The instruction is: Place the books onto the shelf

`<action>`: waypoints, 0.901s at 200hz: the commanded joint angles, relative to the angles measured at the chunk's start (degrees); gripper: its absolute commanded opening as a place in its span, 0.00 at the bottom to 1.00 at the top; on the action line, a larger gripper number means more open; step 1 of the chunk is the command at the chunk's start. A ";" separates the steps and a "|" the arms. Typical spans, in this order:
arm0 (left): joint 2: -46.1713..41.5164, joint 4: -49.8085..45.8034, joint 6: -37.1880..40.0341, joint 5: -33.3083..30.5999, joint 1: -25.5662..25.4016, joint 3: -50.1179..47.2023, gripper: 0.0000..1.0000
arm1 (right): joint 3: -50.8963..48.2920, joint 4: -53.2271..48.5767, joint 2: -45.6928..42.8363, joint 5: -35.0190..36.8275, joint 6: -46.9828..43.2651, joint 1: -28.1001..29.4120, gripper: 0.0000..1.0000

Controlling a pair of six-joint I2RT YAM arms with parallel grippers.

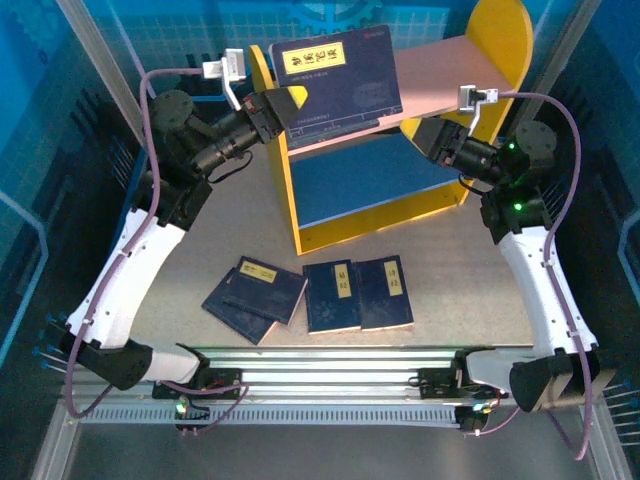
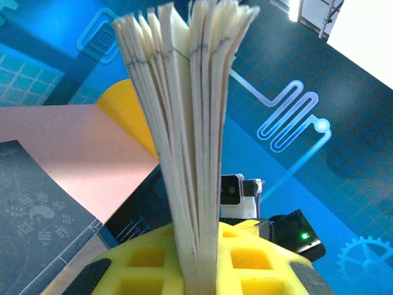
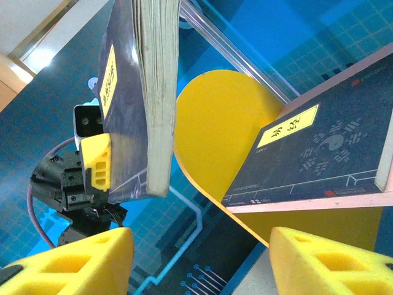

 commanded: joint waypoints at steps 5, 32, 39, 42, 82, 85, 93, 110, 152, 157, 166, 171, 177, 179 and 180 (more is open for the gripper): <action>0.87 3.83 -1.35 0.94 0.30 -0.61 0.00 | 2.72 3.65 1.00 1.12 0.66 1.21 0.61; 1.45 4.78 -2.40 1.57 0.31 -1.22 0.00 | 3.61 3.94 1.93 1.49 0.55 1.84 0.61; 1.58 5.18 -2.72 1.75 0.33 -1.42 0.00 | 3.90 3.86 2.20 1.51 0.55 1.96 0.60; 1.63 5.41 -2.77 1.85 0.31 -1.48 0.00 | 4.02 3.87 2.30 1.50 0.57 1.99 0.60; 1.59 7.19 -3.47 1.89 0.23 -2.44 0.00 | 5.66 3.33 3.89 1.60 0.30 2.52 0.50; 1.46 7.41 -3.52 1.92 0.22 -2.54 0.00 | 5.89 3.32 4.09 1.53 0.30 2.66 0.49; 1.42 8.06 -3.59 1.96 0.24 -2.92 0.00 | 6.27 3.29 4.47 1.37 0.30 2.72 0.46; 1.41 8.55 -3.69 1.96 0.22 -3.20 0.00 | 6.92 3.31 5.03 1.35 0.31 2.98 0.39; 1.42 8.76 -3.71 2.04 0.27 -3.55 0.00 | 8.83 3.14 6.93 0.43 0.05 3.20 0.23; 1.35 8.76 -3.63 2.08 0.23 -3.55 0.00 | 9.12 2.93 6.99 0.39 -0.03 3.23 0.20; 1.32 8.68 -3.54 2.11 0.25 -3.64 0.00 | 9.65 2.70 7.45 0.11 -0.33 3.16 0.13; 1.33 8.56 -3.57 2.09 0.22 -3.64 0.00 | 10.02 2.73 7.67 -0.04 -0.39 3.16 0.10; 1.32 8.38 -3.46 2.14 0.22 -3.64 0.00 | 10.55 2.73 7.99 -0.37 -0.46 3.18 0.07; 1.33 8.37 -3.42 2.14 0.22 -3.64 0.00 | 10.76 2.74 8.12 -0.50 -0.48 3.10 0.06; 1.33 8.33 -3.37 2.14 0.22 -3.64 0.00 | 10.85 2.74 8.18 -0.54 -0.48 3.08 0.06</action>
